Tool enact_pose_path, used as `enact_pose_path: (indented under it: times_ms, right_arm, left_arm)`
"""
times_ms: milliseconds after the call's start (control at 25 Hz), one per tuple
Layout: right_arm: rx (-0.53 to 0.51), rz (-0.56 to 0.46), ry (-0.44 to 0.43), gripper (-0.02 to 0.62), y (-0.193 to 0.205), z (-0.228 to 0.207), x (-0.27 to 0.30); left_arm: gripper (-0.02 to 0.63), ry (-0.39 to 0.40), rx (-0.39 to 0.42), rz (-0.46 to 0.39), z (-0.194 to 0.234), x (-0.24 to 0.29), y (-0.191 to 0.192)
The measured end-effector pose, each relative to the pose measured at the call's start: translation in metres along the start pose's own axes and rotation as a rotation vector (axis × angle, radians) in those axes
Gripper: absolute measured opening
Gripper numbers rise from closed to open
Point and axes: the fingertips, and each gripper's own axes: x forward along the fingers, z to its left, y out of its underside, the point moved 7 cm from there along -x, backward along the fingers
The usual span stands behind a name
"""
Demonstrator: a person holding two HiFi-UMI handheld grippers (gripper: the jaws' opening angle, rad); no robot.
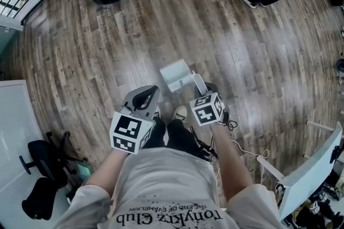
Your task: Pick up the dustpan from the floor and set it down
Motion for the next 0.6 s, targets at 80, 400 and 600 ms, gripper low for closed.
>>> enact_pose_path:
  times_ms: [80, 400, 600]
  right_arm:
    - [-0.003, 0.001, 0.002, 0.044, 0.0, 0.001, 0.003]
    - [-0.017, 0.01, 0.009, 0.044, 0.005, 0.005, 0.019]
    - [-0.024, 0.018, 0.012, 0.044, 0.008, 0.005, 0.026]
  left_arm:
    - [0.023, -0.001, -0.001, 0.004, 0.001, 0.0, 0.001]
    - [0.023, -0.007, -0.008, 0.014, 0.004, 0.002, 0.005]
    - [0.023, -0.009, -0.009, 0.021, 0.005, 0.001, 0.008]
